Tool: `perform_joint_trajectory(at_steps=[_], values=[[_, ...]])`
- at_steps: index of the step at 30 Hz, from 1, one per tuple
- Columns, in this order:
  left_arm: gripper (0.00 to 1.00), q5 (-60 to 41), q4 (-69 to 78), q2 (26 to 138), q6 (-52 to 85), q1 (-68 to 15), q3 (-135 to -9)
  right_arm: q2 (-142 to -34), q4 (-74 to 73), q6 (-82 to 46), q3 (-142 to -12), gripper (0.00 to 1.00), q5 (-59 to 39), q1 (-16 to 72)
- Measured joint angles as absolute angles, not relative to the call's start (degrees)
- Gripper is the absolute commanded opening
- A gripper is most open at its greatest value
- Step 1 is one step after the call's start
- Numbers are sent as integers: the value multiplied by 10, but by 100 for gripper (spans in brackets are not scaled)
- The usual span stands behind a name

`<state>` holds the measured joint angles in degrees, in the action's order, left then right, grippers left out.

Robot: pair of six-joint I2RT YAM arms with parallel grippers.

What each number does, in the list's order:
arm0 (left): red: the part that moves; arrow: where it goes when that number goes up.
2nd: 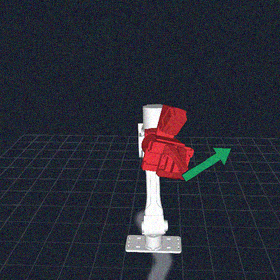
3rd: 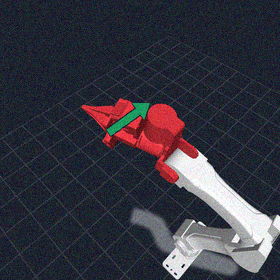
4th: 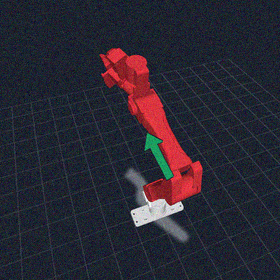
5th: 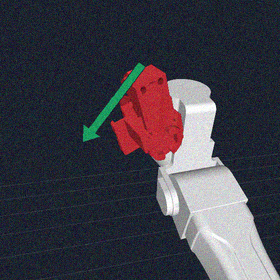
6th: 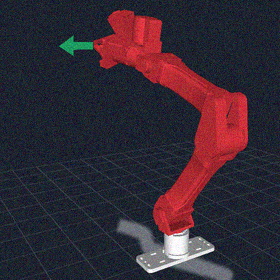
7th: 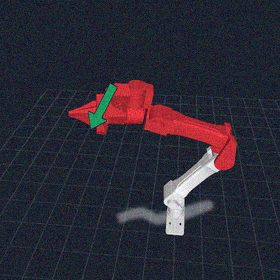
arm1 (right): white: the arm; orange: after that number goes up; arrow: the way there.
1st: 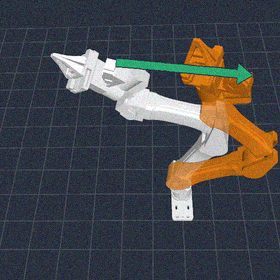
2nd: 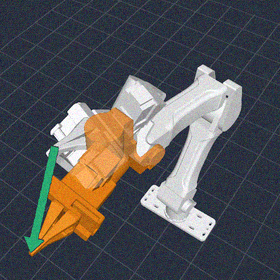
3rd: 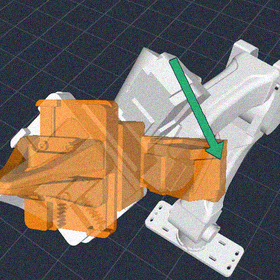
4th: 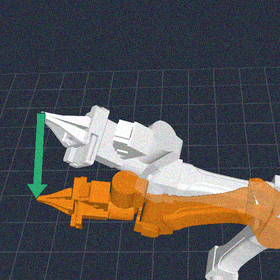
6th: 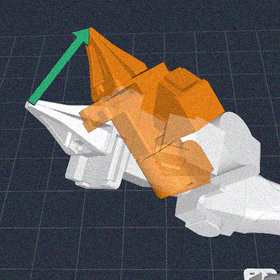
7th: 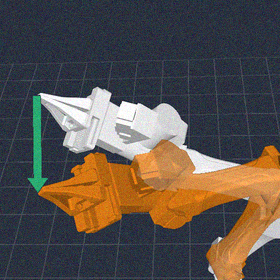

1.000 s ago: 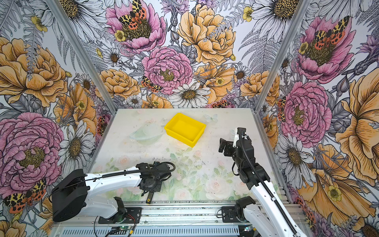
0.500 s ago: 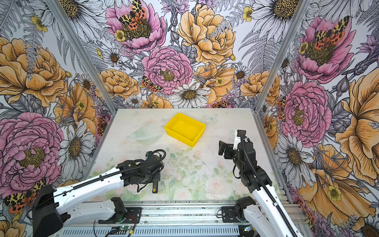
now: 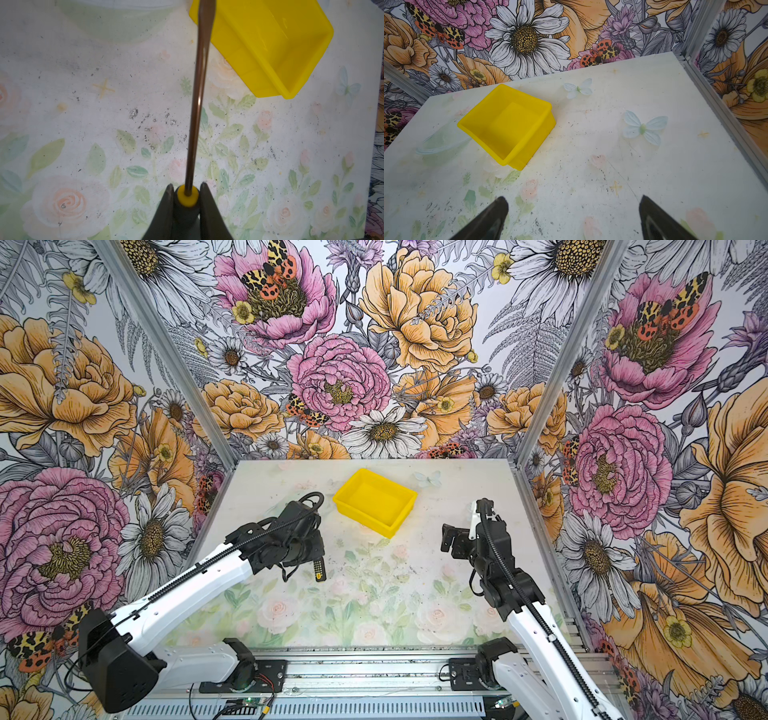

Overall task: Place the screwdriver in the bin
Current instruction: 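Carry the screwdriver with the left gripper over the yellow bin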

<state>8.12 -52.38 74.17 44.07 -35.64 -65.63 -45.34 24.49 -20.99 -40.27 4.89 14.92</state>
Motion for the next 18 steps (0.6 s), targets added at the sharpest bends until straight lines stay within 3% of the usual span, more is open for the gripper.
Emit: perform_joint_trajectory(at_steps=[7,18], values=[[0,6,-473,847,387,-288,-746,-506,218,-218,-418,99,65,149],[0,-76,-384,983,375,-278,-832,-606,163,-233,-459,99,100,151]])
